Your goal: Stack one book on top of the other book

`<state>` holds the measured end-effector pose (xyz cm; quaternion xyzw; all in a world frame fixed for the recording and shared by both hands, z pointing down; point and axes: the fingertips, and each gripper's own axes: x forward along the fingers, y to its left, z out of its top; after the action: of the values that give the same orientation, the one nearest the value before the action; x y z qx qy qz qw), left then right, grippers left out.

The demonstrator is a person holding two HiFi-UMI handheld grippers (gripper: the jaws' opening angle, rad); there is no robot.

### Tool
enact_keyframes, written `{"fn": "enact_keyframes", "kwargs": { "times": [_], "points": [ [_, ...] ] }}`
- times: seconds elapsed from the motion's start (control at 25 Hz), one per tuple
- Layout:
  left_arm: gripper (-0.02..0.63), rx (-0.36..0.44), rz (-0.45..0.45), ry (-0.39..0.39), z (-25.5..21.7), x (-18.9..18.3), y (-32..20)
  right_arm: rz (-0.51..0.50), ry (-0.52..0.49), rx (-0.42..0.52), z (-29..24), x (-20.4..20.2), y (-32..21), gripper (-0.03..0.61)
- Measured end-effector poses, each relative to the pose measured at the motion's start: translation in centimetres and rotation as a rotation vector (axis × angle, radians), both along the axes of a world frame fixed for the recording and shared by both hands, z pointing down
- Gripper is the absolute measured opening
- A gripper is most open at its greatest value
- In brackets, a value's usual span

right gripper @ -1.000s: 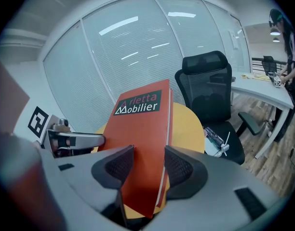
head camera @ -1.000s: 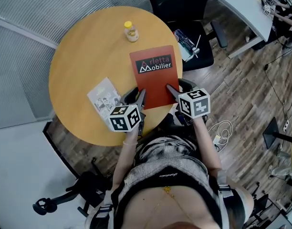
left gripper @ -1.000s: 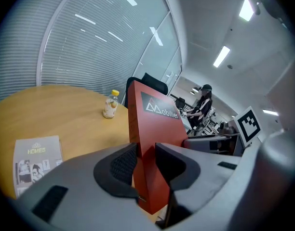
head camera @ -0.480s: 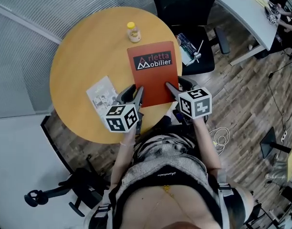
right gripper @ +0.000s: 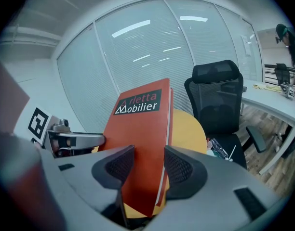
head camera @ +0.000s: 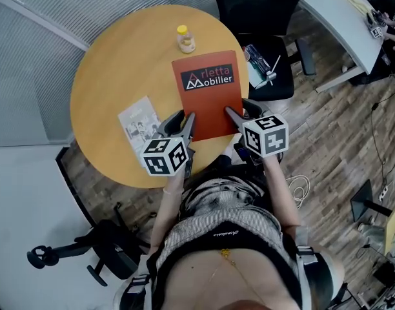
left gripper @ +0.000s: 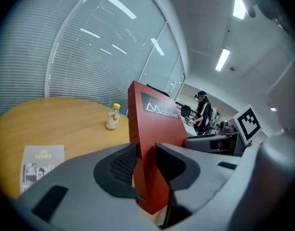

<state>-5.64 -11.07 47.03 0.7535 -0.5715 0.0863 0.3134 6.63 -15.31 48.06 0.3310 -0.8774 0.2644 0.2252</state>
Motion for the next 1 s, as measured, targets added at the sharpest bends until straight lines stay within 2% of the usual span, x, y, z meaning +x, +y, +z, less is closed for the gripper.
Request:
{"fn": "enact_keyframes", "kwargs": {
  "times": [0.32,0.76,1.0],
  "points": [
    [0.114,0.018,-0.015,-0.023,-0.8,0.0,0.1,-0.025,-0.027,0.005,-0.4,-0.1,-0.2,0.209],
    [0.112,0.014,-0.021,-0.004,-0.5,-0.4,0.0,-0.032,-0.023,0.003,-0.3,-0.5,-0.4,0.205],
    [0.112,0.011,-0.015,0.016,-0.3,-2.0,0.2,-0.027,-0.003,0.01,-0.5,-2.1,-0.2,0.202]
  ]
}}
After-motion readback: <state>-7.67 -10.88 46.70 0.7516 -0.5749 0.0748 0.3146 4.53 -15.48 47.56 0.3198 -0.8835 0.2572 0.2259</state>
